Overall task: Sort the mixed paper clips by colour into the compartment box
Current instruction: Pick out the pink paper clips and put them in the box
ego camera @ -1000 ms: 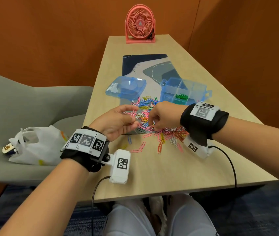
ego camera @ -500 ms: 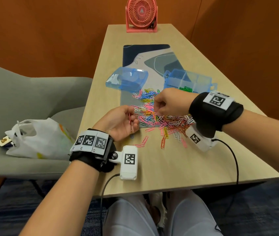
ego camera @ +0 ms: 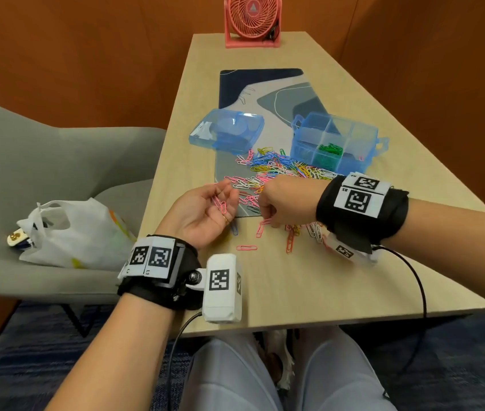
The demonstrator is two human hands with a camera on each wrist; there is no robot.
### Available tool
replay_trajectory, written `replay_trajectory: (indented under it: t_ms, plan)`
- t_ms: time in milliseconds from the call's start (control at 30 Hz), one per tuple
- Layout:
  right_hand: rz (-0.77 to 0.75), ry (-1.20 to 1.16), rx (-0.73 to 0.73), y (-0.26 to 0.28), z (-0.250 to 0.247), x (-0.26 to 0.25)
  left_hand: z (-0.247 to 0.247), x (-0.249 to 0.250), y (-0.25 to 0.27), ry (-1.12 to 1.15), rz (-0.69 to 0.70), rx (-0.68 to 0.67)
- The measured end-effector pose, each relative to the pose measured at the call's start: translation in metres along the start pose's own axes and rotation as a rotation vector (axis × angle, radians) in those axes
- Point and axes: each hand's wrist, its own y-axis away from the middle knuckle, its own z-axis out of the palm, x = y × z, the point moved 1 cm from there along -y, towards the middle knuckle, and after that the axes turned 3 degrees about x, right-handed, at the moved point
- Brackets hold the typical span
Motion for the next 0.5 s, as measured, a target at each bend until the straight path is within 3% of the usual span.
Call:
replay_trajectory:
  t_ms: [233,367,500]
  plan:
    - [0.002,0.011,-0.027,0.004,0.0,0.001,-0.002,0.001,0.006,-0.038,-0.003,-0.052]
    - [-0.01,-0.16,0.139,0.003,-0.021,-0.003,-0.004,-0.006,0.007,-0.089,-0.032,-0.054]
    - [-0.032,-0.289,0.259,-0.001,-0.038,-0.018,0.0,-0.013,0.013,0.015,-0.082,-0.094]
